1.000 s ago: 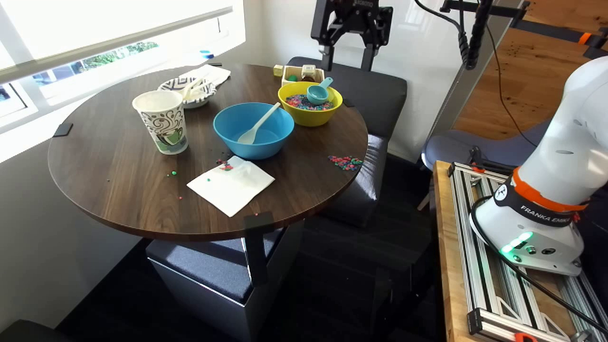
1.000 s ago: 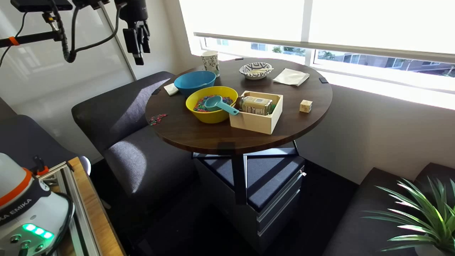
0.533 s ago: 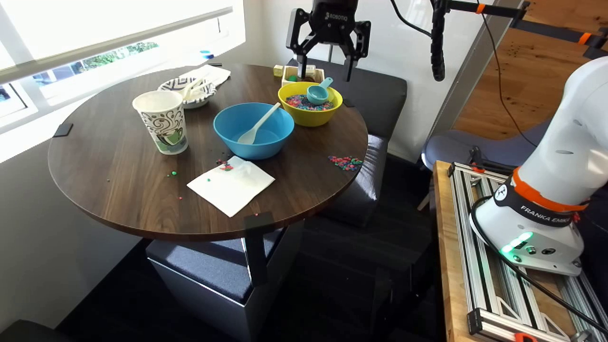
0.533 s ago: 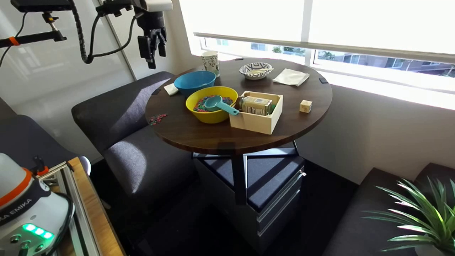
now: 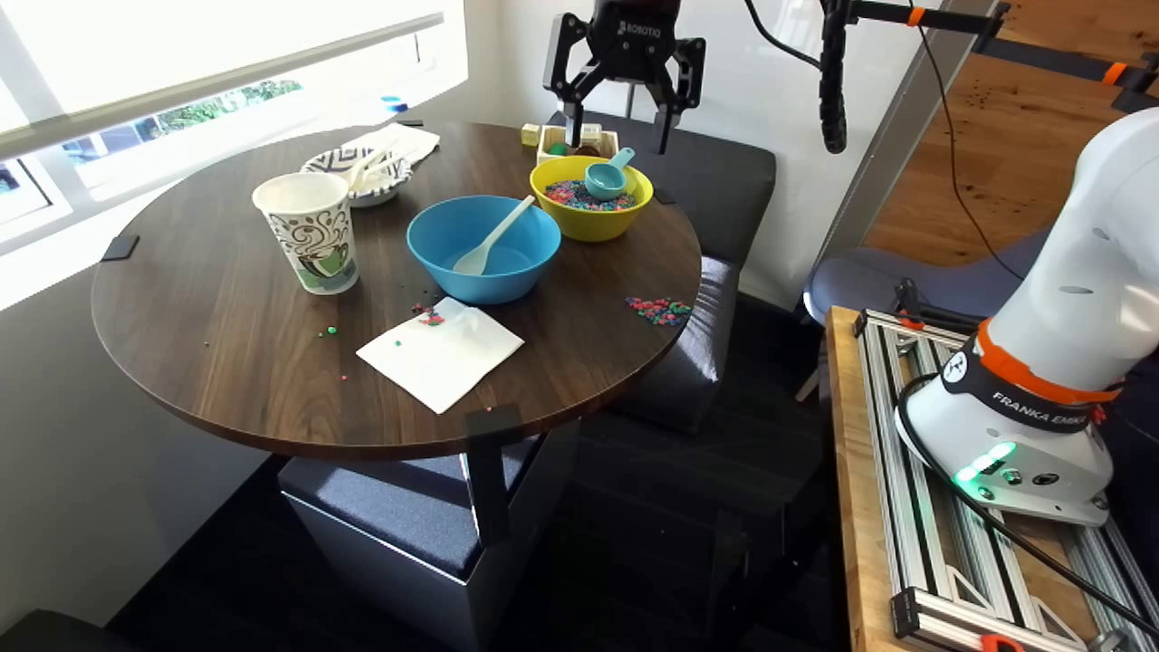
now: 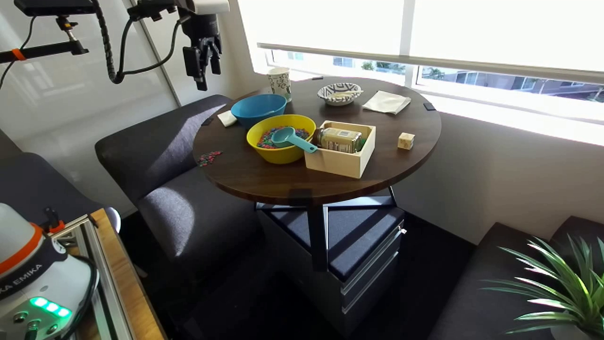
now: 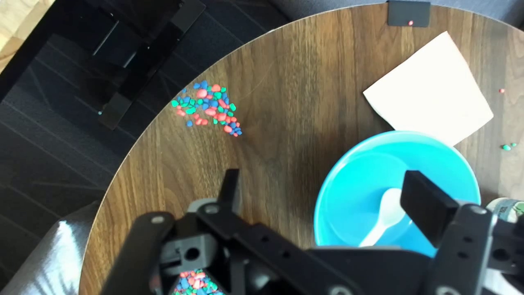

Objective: Put the blue bowl on the white bowl

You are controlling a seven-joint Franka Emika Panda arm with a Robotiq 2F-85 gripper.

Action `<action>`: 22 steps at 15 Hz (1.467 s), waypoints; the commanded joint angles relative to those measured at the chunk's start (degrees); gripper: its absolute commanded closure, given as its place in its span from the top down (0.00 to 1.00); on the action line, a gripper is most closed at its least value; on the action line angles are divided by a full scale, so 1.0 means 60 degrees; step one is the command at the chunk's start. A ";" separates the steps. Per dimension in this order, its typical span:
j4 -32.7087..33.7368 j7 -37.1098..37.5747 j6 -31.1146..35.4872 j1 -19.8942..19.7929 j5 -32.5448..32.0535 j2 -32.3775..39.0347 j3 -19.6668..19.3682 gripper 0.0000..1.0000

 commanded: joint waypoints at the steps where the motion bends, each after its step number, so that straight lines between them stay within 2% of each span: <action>1: 0.0016 0.0015 -0.0019 0.0076 -0.0017 0.0003 -0.0076 1.00; 8: 0.0122 0.0164 -0.0003 0.0052 0.0102 0.0137 -0.0105 1.00; 15: 0.0855 0.0808 -0.0205 -0.0195 0.0838 0.0942 -0.0705 1.00; 16: 0.0527 0.0504 -0.0026 -0.0119 0.0468 0.0623 -0.0636 1.00; 22: 0.0763 0.0648 -0.0033 -0.0163 0.0620 0.0885 -0.0754 1.00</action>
